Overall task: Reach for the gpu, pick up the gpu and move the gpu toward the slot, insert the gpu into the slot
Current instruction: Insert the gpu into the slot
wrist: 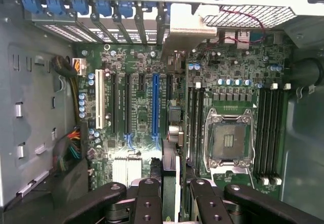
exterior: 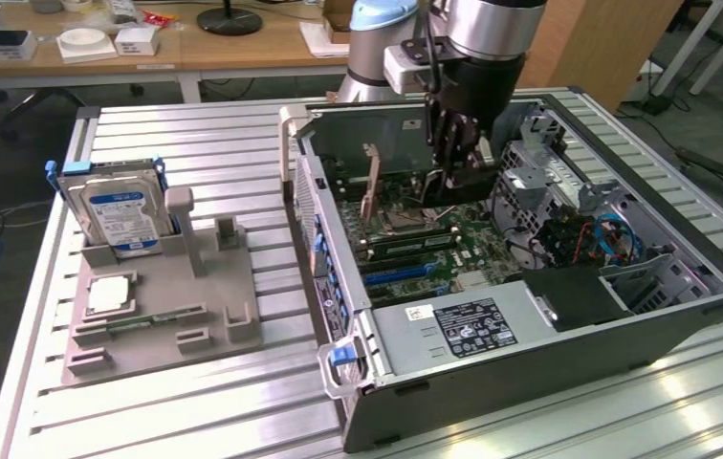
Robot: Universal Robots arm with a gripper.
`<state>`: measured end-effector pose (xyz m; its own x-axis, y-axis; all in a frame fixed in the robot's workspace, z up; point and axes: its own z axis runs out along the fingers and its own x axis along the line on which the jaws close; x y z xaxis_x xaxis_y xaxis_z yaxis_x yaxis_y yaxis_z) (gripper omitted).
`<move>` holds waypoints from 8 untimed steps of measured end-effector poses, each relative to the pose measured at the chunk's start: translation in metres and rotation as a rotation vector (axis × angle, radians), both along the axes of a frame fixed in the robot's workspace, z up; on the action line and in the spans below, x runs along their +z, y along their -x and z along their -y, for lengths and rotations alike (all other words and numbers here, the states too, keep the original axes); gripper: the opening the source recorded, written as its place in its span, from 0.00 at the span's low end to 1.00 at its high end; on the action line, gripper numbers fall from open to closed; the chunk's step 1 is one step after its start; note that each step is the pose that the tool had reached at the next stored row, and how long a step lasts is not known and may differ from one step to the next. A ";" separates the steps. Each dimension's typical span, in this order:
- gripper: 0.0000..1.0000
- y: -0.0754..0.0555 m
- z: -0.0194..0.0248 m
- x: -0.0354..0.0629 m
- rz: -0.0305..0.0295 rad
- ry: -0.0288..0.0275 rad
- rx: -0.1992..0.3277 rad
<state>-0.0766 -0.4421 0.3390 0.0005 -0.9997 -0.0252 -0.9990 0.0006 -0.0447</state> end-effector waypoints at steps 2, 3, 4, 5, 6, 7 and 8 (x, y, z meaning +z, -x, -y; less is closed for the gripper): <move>0.27 0.000 0.0000 -0.0025 -0.0001 0.0001 0.000; 0.27 0.000 0.0000 -0.0038 -0.0001 0.0001 0.000; 0.27 0.000 0.0000 -0.0054 0.0000 0.0001 0.000; 0.27 0.000 0.0000 -0.0070 0.0000 0.0000 0.000; 0.27 0.000 0.0000 -0.0087 -0.0001 0.0000 0.000; 0.27 0.000 0.0000 -0.0105 0.0000 0.0001 0.000; 0.27 0.000 0.0000 -0.0123 0.0000 0.0001 0.000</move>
